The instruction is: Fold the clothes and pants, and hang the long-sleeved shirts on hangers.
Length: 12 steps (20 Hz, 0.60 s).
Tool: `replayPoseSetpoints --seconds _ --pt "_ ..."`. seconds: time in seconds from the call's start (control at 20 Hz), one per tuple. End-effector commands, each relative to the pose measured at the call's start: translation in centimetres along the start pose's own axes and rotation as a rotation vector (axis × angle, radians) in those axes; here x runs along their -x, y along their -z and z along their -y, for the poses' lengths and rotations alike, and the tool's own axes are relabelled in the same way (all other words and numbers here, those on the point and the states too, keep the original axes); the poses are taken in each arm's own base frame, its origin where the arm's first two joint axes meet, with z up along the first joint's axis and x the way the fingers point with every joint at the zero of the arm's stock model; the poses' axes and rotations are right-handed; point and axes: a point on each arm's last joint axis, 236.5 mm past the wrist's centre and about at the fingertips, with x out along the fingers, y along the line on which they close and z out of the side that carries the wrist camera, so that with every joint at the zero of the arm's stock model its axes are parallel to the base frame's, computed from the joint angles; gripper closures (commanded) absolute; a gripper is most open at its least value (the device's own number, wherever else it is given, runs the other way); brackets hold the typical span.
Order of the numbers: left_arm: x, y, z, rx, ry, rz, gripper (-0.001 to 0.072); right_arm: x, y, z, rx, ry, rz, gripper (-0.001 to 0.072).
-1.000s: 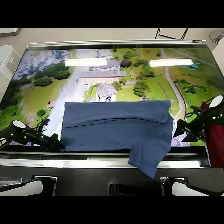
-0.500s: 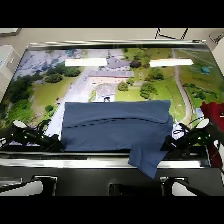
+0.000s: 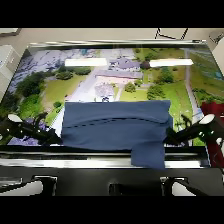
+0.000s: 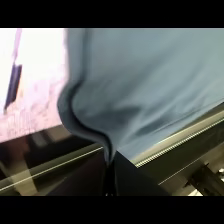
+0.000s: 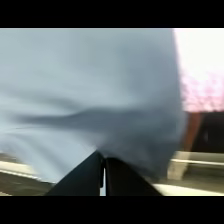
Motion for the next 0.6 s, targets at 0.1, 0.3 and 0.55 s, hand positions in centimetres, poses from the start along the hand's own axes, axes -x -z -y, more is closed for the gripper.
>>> replayPoseSetpoints --seconds 0.1,0.3,0.55 --pt "4.2 -7.0 2.8 -0.088 -0.065 0.143 0.0686 7.6 -8.6 -6.6 0.153 -0.002 0.213 0.0671" --pt "5.7 -13.9 4.2 -0.088 -0.079 0.183 0.0685 8.0 -16.1 -9.9 0.164 -0.004 0.278 0.067" --pt "5.5 -19.7 3.8 -0.026 -0.064 0.136 0.0684 6.1 -22.2 -11.1 0.126 -0.075 0.298 0.0669"
